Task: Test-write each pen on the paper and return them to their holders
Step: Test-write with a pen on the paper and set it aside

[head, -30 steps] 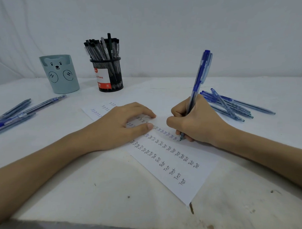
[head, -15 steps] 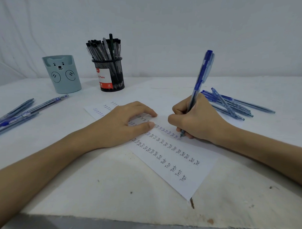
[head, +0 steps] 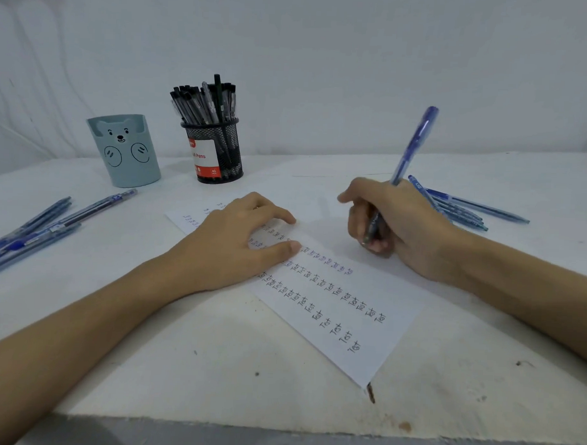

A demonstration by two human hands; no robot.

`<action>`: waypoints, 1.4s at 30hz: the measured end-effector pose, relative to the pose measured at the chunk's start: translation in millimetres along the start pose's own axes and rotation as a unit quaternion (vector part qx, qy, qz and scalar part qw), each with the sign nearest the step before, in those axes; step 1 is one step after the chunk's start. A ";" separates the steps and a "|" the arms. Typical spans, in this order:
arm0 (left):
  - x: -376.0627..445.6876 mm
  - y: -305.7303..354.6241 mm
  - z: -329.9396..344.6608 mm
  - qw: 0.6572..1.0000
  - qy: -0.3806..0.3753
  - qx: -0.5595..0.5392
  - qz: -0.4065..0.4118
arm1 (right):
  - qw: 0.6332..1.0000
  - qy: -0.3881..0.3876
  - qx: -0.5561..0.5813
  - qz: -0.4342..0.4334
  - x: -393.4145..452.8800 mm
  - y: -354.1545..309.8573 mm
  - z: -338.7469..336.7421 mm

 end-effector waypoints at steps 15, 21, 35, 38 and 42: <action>-5.2 7.6 6.7 0.995 -0.068 -0.077 0.002 | 0.998 0.027 0.043 0.032 -0.3 -3.5 -18.0; -6.8 9.1 8.3 0.992 -0.087 -0.086 -0.004 | 0.978 -0.029 0.180 0.102 -3.4 -1.2 -13.4; -5.6 9.0 10.3 0.995 -0.087 -0.058 0.003 | 0.983 0.016 0.155 0.093 0.5 9.4 -23.8; -5.0 9.0 9.5 0.995 -0.078 -0.060 0.011 | 0.996 0.067 0.030 0.054 5.3 4.4 -30.5; -2.4 3.3 5.1 0.998 -0.038 -0.041 -0.001 | 0.992 0.088 -0.090 -0.003 14.5 -3.3 -42.9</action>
Point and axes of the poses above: each hand's wrist, its own x-axis towards the middle knuckle, its own z-axis out of the palm, y = z × x, the point moved 7 cm from there along x, towards the middle knuckle, and after that the axes turned 4 degrees about -x, right-handed, at the moved point
